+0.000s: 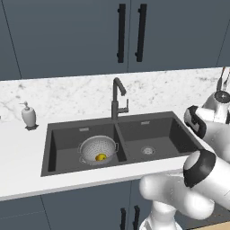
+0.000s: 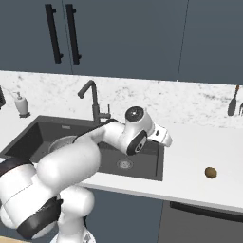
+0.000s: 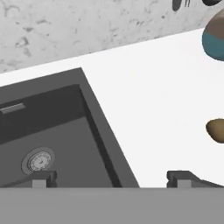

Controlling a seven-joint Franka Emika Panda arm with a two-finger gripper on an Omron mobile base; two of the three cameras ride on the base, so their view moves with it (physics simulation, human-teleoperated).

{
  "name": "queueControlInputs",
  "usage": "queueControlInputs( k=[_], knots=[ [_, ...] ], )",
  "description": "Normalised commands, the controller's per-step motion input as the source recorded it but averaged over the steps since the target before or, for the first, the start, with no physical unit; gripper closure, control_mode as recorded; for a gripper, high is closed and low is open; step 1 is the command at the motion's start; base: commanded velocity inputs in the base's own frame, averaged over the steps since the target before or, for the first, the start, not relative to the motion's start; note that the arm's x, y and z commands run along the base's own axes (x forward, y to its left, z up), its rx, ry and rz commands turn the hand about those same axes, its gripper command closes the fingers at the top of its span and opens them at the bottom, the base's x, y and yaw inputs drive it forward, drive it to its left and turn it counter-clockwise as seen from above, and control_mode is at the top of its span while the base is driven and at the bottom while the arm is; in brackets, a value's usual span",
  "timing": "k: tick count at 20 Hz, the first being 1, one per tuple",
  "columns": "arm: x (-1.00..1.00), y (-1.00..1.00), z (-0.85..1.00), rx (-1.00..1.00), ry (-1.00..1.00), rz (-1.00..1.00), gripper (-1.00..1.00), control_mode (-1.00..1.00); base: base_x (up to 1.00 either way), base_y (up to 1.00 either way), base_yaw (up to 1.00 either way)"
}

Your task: Put the colander in the sink, put the kiwi, pear in the colander, and turn on the sink faucet and pour water over the colander.

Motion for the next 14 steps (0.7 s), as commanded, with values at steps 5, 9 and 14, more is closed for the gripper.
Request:
queueControlInputs(
  k=[5,9,14],
  knots=[
    [0.0,-1.0,0.01,-0.01,0.13,0.0,-1.0,-1.0,0.0,0.0,0.0],
    [-0.05,-1.0,0.0,0.0,0.14,0.0,-1.0,-1.0,0.0,0.0,0.0],
    [-0.15,-0.97,-0.01,0.0,0.08,0.0,-1.0,-1.0,0.0,0.0,0.0]
  ],
)
